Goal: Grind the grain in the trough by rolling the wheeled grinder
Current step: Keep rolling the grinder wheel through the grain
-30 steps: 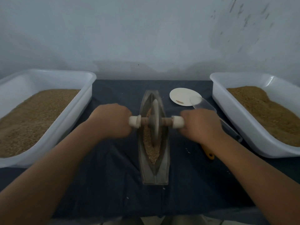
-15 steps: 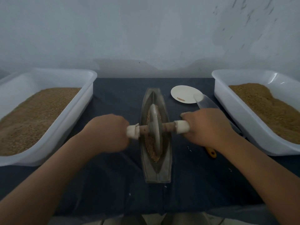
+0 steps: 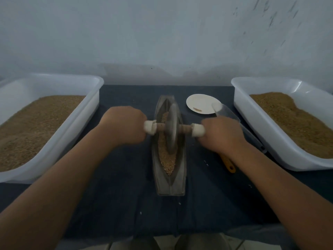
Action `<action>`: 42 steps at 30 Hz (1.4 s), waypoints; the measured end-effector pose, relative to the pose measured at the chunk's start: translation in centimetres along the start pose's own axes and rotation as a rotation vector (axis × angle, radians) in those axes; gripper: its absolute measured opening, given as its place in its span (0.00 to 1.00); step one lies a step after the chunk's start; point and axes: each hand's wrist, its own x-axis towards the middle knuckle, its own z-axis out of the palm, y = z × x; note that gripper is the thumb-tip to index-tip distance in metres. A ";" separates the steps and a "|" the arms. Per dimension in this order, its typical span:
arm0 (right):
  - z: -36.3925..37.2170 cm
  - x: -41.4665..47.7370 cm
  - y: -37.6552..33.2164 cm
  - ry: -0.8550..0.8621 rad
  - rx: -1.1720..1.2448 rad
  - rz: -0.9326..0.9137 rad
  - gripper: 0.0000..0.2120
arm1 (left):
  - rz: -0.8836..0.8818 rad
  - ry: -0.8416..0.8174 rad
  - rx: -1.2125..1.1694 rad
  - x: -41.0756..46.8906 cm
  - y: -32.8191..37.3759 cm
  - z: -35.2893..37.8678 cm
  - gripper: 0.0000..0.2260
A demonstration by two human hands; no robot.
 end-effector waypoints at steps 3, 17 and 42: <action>0.2 -3.4 0.6 0.005 0.001 -0.052 0.21 | 0.071 -0.009 0.003 -3.5 0.3 0.2 0.10; 0.0 3.0 -0.3 0.055 -0.037 0.062 0.11 | -0.052 0.096 0.008 2.6 -0.5 0.8 0.13; 0.1 -2.6 1.0 -0.030 0.030 -0.096 0.16 | 0.074 0.068 0.051 -3.0 -0.2 1.0 0.11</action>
